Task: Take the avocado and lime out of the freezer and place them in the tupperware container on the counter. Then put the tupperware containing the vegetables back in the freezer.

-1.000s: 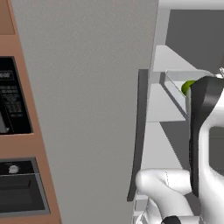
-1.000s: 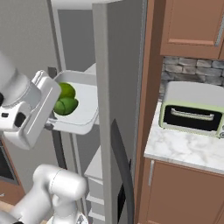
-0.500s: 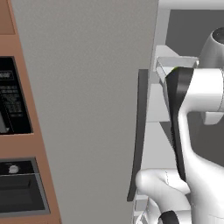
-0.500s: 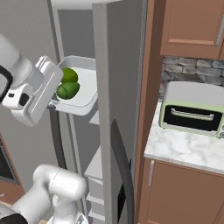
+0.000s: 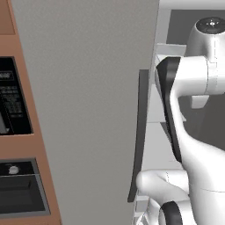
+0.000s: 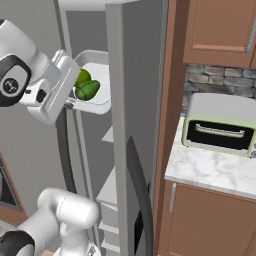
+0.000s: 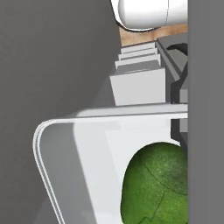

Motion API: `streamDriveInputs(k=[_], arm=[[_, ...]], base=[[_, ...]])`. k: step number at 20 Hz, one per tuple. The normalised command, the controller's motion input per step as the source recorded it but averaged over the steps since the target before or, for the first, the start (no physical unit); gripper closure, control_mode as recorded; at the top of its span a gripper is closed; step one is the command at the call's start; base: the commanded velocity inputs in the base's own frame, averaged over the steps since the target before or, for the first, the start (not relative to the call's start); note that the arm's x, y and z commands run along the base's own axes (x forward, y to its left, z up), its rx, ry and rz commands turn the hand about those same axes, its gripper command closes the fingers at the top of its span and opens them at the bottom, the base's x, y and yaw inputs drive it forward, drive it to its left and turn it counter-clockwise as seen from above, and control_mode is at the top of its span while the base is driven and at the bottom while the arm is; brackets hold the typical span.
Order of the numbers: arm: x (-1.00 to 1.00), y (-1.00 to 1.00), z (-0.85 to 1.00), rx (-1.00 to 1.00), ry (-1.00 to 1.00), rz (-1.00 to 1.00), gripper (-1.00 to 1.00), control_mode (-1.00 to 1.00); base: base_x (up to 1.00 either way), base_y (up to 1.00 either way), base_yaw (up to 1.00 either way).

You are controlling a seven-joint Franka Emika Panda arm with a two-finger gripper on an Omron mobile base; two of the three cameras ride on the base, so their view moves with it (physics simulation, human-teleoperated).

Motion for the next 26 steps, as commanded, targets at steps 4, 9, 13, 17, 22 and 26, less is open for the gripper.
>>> streamDriveInputs(k=[4, 9, 13, 17, 22, 26], arm=[[0.39, -0.04, 0.01, 0.0, -0.05, 0.0, 1.0, -1.0], [0.24, -0.16, 0.0, 0.0, -0.07, 0.0, 1.0, -1.0], [0.31, -0.18, 0.0, 0.0, -0.08, 0.0, 1.0, -1.0], [0.34, -0.19, 0.0, 0.0, -0.03, 0.0, 1.0, -1.0], [0.25, -0.24, 0.0, 0.0, -0.02, 0.0, 1.0, -1.0], [0.42, -0.22, 0.0, 0.0, -0.01, 0.0, 1.0, -1.0]], base=[[0.0, 0.0, 0.0], [0.0, 0.0, 0.0], [0.0, 0.0, 0.0], [0.0, 0.0, 0.0], [0.0, 0.0, 0.0], [0.0, 0.0, 0.0]])
